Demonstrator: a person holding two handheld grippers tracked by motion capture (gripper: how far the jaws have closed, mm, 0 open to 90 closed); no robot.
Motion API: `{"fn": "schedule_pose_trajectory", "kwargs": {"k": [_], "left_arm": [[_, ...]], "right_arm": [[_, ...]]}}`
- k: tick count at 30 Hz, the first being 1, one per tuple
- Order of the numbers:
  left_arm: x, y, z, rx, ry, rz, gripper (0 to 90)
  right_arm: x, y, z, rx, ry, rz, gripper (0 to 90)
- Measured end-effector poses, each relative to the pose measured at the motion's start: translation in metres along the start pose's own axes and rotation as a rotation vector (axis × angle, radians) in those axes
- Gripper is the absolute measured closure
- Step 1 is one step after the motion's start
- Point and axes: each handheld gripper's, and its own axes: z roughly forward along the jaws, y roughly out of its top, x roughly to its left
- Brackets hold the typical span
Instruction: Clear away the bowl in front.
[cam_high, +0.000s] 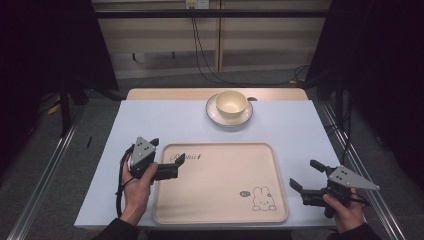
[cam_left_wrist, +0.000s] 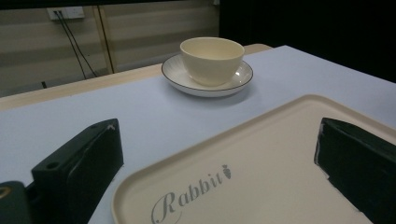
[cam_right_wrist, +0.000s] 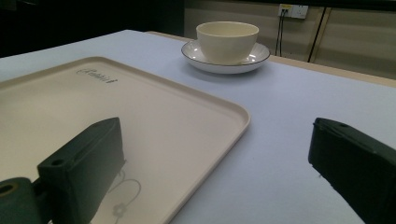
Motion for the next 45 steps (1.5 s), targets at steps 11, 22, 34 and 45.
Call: {"fn": "schedule_pose_trajectory", "kwargs": {"k": [11,22,34,45], "left_arm": [[-0.005,0.005,0.026,0.029,-0.057,0.007,1.4],[-0.006,0.01,0.047,0.036,-0.095,0.01,2.5],[0.003,0.012,0.069,0.07,-0.081,0.008,2.7],[0.009,0.025,0.105,0.082,-0.08,0.011,1.4]], "right_arm": [[0.0,0.0,0.0,-0.005,0.0,-0.003,2.8],[0.0,0.0,0.0,-0.004,0.004,-0.001,2.8],[0.0,0.0,0.0,-0.004,0.007,-0.003,2.8],[0.0,0.0,0.0,-0.005,0.007,-0.001,2.8]]}}
